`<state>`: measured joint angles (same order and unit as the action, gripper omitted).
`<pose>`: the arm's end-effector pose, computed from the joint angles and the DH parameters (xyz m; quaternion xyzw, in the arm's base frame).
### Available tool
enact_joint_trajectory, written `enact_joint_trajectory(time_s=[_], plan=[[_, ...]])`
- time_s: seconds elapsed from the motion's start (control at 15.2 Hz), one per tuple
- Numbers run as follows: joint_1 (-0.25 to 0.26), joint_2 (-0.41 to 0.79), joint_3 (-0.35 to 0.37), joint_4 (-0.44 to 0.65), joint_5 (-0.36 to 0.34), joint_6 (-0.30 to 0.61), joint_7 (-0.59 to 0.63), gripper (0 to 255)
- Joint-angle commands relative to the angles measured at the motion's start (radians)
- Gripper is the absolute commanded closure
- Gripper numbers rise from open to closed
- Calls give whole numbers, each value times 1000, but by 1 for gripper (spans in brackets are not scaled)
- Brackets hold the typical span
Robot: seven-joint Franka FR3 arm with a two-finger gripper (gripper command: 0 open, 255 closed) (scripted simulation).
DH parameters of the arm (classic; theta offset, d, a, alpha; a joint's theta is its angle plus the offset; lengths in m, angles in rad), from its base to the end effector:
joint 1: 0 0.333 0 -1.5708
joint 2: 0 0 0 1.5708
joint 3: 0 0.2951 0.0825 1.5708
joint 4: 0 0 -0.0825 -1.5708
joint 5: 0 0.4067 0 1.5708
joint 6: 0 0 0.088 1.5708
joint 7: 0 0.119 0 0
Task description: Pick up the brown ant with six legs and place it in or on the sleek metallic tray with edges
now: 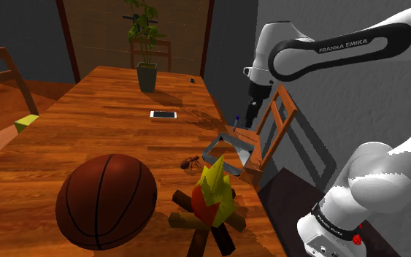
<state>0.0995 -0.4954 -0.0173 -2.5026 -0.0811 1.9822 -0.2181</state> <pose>0.4199 0.0288 0.4137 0.9853 0.1670 -0.0146 0.0319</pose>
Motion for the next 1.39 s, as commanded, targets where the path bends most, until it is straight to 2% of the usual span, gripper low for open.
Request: enact_joint_trajectory(time_s=[0.0,0.66,1.32], plan=[[19,62,-5,10,14,56,-39,0],[107,414,-6,102,113,323,-249,0],[151,732,57,262,216,481,-446,0]])
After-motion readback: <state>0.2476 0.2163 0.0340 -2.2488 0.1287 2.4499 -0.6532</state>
